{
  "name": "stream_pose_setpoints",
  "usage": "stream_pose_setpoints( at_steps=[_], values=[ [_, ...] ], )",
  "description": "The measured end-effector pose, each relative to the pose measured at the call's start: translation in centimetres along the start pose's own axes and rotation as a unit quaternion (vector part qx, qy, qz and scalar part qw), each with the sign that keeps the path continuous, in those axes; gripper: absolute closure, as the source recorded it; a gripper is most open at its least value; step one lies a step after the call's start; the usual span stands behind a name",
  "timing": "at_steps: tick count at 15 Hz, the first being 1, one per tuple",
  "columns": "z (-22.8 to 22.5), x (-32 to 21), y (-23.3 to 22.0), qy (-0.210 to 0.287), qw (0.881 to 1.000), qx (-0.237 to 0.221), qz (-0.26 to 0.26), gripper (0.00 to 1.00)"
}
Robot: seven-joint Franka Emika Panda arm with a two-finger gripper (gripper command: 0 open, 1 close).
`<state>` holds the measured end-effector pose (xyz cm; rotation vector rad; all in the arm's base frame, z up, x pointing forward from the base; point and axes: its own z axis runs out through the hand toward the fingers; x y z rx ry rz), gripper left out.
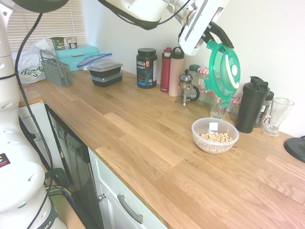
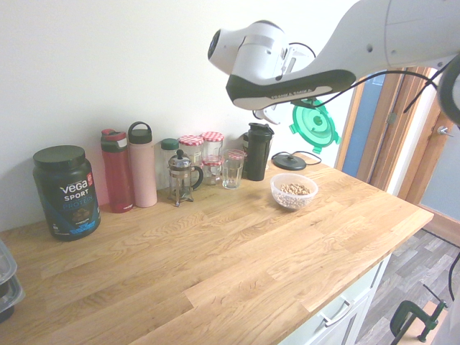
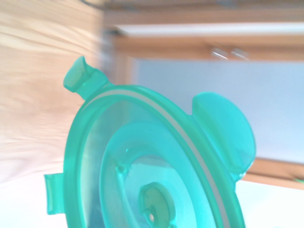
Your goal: Cover the lid of food container
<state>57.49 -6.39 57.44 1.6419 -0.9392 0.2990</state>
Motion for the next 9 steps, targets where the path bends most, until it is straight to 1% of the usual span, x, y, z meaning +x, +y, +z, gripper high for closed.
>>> stream_pose_setpoints(
  at_steps=[1,2,3,6,9],
  values=[
    [0.9,0.0,-1.3,0.01,0.999,-0.03,0.007,1.0],
    [1.7,-0.2,-2.6,0.011,0.999,-0.05,0.009,1.0],
    [2.9,-0.2,-3.9,0.008,0.998,-0.057,0.008,1.0],
    [4.8,-0.8,-7.4,0.003,0.999,-0.039,0.005,1.0],
    [4.9,-1.9,-9.1,-0.004,0.999,-0.035,0.001,1.0]
  ],
)
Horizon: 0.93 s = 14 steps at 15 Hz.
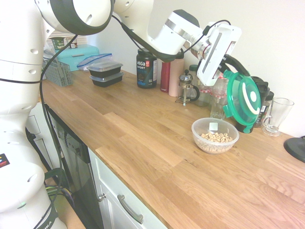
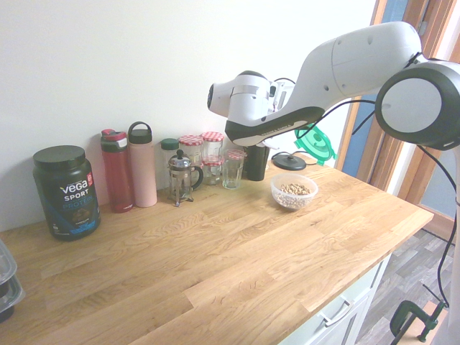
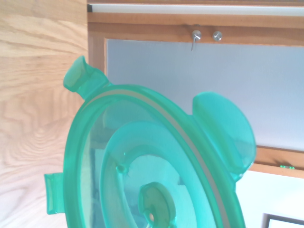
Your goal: Cover the lid of food container
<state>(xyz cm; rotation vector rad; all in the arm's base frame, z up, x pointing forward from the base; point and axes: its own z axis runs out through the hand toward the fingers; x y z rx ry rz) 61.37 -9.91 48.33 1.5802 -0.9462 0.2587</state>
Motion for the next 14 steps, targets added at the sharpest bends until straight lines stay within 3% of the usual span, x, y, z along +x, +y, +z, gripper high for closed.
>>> stream_pose_setpoints(
  at_steps=[14],
  values=[
    [0.2,-4.1,-3.2,-0.001,1.0,0.009,-0.027,1.0]
  ],
)
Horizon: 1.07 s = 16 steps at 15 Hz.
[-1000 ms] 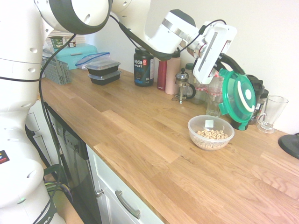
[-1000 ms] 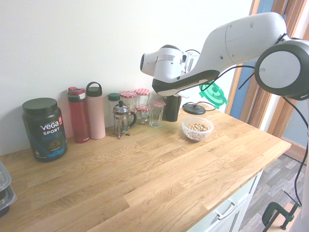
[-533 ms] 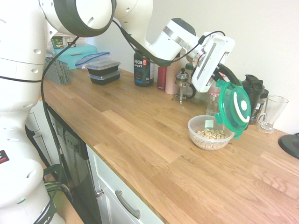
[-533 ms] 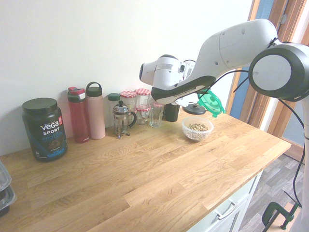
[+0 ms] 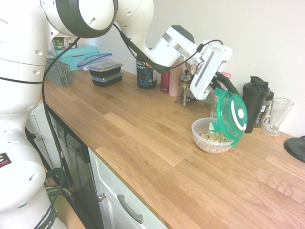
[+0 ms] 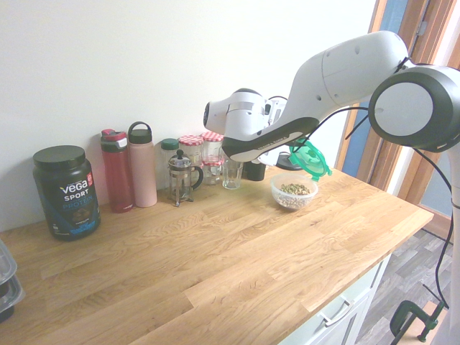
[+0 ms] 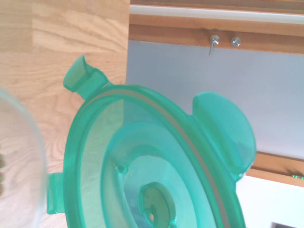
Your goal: Cover the lid of food container
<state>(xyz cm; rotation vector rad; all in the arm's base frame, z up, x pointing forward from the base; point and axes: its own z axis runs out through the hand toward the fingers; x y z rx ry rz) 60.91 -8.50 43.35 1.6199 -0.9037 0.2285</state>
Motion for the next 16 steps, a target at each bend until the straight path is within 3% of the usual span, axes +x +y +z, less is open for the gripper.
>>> stream_pose_setpoints(
  at_steps=[6,7,16],
  values=[
    [-0.7,-0.9,-0.4,0.0,1.0,0.005,-0.004,1.0],
    [-0.8,-1.1,-0.5,0.0,1.0,0.007,-0.004,0.0],
    [-5.7,-5.7,0.1,0.01,0.997,0.064,-0.033,0.0]
  ],
)
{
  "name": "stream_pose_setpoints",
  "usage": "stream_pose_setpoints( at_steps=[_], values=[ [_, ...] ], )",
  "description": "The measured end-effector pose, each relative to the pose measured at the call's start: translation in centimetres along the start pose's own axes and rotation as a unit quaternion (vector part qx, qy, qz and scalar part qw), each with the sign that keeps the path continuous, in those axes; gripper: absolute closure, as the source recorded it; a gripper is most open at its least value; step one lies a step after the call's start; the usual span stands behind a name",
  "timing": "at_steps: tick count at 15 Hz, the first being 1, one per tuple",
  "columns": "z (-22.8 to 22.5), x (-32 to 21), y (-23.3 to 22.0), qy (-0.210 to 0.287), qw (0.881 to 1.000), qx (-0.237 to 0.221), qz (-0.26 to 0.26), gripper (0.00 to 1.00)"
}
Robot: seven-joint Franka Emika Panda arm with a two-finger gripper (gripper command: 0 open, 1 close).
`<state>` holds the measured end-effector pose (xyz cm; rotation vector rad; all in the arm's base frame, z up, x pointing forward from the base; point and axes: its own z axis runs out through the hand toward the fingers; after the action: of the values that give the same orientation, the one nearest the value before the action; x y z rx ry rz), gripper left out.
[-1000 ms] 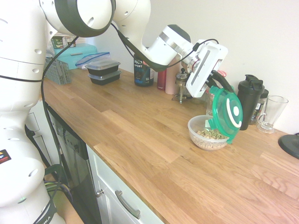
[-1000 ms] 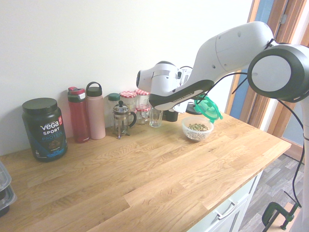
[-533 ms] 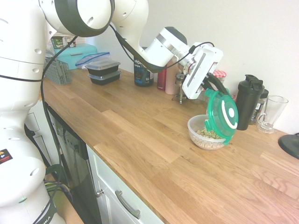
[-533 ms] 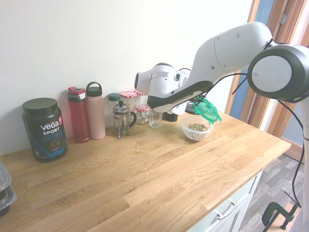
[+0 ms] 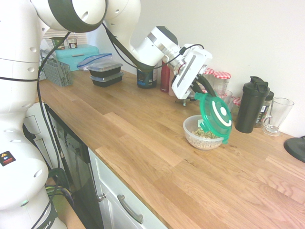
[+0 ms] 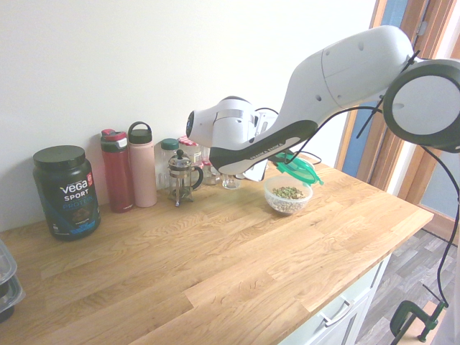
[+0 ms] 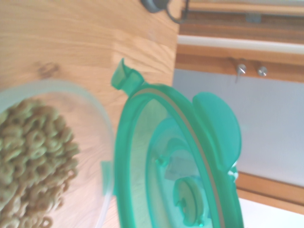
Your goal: Cover the lid of food container
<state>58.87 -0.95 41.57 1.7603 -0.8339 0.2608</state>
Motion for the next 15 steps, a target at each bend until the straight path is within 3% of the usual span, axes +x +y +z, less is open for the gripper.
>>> stream_pose_setpoints(
  at_steps=[5,9,12,15],
  values=[
    [-1.6,-2.9,0.3,-0.026,0.999,0.041,-0.021,0.0],
    [-3.7,-4.6,-0.1,-0.077,0.992,0.097,-0.032,0.0],
    [-6.6,-5.4,0.1,-0.158,0.973,0.161,-0.045,0.0],
    [-10.8,-3.7,2.2,-0.225,0.943,0.238,-0.053,0.0]
  ],
)
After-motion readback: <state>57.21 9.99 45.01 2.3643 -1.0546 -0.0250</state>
